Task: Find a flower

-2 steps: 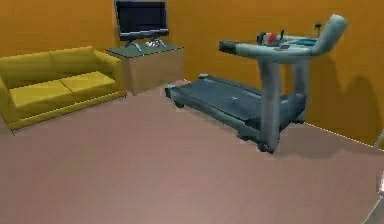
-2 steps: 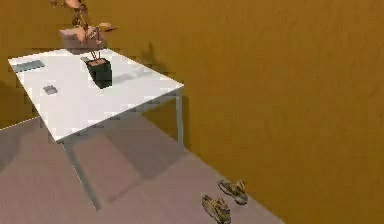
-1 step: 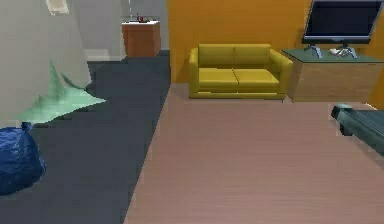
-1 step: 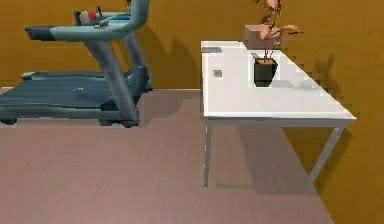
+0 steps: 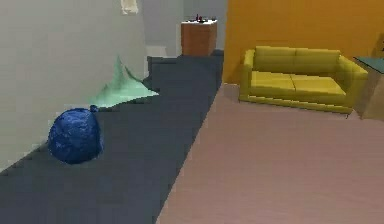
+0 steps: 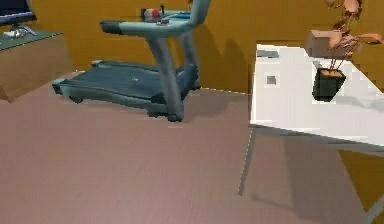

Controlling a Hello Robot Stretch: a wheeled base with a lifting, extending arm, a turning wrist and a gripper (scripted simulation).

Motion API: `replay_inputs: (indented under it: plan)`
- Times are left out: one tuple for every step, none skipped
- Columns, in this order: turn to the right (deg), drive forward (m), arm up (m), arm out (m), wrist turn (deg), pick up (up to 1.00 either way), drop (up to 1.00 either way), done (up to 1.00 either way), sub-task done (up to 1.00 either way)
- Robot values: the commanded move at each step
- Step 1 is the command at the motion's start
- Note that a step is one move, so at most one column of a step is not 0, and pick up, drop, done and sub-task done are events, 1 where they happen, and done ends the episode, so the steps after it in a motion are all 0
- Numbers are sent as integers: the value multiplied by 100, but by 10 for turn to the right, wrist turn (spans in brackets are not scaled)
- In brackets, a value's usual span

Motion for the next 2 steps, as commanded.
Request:
replay_inputs:
  plan:
    - [0,100,0,0,0,0,0,0,0]
    - [0,100,0,0,0,0,0,0,0]
